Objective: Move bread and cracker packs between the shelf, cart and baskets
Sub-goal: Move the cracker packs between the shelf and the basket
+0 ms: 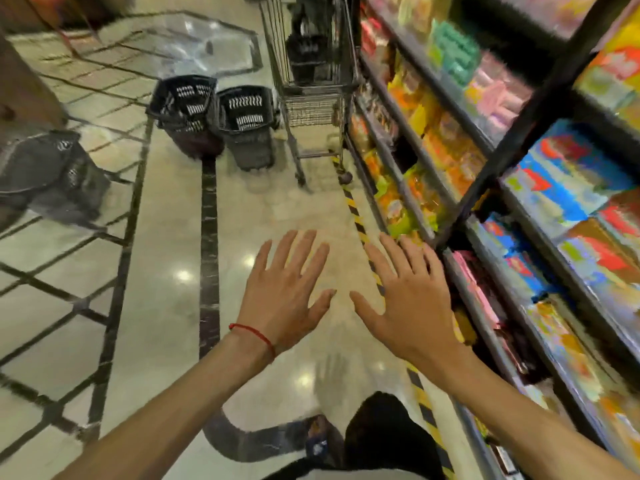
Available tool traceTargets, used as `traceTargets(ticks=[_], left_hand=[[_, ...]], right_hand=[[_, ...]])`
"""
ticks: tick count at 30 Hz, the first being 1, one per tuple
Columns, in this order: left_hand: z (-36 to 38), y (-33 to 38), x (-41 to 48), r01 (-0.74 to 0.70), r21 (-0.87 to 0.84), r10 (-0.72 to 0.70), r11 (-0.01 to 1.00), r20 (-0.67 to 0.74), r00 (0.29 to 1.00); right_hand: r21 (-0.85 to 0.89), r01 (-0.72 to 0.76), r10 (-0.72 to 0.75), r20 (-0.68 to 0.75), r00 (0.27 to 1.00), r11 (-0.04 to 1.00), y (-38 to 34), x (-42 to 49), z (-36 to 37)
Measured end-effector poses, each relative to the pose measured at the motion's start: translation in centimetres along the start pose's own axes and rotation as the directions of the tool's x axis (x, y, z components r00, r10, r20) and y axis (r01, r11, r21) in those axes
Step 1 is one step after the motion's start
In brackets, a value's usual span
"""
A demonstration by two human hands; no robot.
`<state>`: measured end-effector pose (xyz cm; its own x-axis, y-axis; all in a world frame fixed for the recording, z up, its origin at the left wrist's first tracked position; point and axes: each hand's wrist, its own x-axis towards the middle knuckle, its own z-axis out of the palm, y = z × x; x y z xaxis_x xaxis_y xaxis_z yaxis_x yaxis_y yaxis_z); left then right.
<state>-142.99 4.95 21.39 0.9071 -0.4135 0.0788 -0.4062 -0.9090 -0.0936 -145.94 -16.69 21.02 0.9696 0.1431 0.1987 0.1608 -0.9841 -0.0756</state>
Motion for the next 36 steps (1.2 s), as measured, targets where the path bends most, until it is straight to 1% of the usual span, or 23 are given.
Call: traceTargets(ticks=[5, 9, 13, 17, 18, 20, 23, 28, 31, 36], left_hand=[[2.9, -6.2, 6.3, 0.083, 0.018, -0.083, 0.996, 0.029, 0.996], [5.3, -11.6, 13.8, 0.148, 0.039, -0.149, 0.988, 0.03, 0.988], [6.4, -16.9, 21.6, 0.239, 0.068, -0.242, 0.969, 0.037, 0.97], [6.4, -21.6, 28.1, 0.329, 0.092, -0.334, 0.94, 0.048, 0.941], [6.5, -22.8, 29.5, 0.35, 0.091, -0.355, 0.932, 0.05, 0.933], [6.9, -25.1, 32.0, 0.383, 0.083, -0.389, 0.92, 0.064, 0.919], [8.1, -29.0, 35.8, 0.408, 0.067, -0.412, 0.911, 0.068, 0.909], [11.7, -37.0, 43.7, 0.46, 0.052, -0.463, 0.886, 0.062, 0.884], [13.8, -42.9, 48.7, 0.47, 0.021, -0.47, 0.882, 0.071, 0.88], [15.8, -54.3, 56.5, 0.447, -0.016, -0.442, 0.894, 0.114, 0.89]], right_hand=[[0.037, 0.083, -0.082, -0.006, 0.997, 0.996, -1.1, 10.1, 3.9], [0.037, 0.125, -0.125, 0.009, 0.992, 0.992, -1.3, 20.1, 7.3], [0.07, 0.186, -0.184, -0.033, 0.982, 0.98, -0.8, 31.0, 9.9], [0.151, 0.315, -0.302, -0.104, 0.948, 0.937, -0.4, 40.8, 11.6], [0.152, 0.341, -0.329, -0.099, 0.939, 0.928, -0.5, 43.3, 11.9], [0.139, 0.367, -0.364, -0.045, 0.93, 0.92, -0.9, 48.0, 12.5], [0.107, 0.375, -0.378, 0.012, 0.926, 0.921, -2.0, 54.3, 14.1], [0.098, 0.407, -0.408, -0.005, 0.913, 0.908, -4.9, 65.4, 18.1], [0.084, 0.412, -0.414, 0.009, 0.91, 0.908, -7.4, 72.8, 20.2], [0.074, 0.414, -0.417, 0.043, 0.908, 0.907, -11.7, 85.2, 23.5]])
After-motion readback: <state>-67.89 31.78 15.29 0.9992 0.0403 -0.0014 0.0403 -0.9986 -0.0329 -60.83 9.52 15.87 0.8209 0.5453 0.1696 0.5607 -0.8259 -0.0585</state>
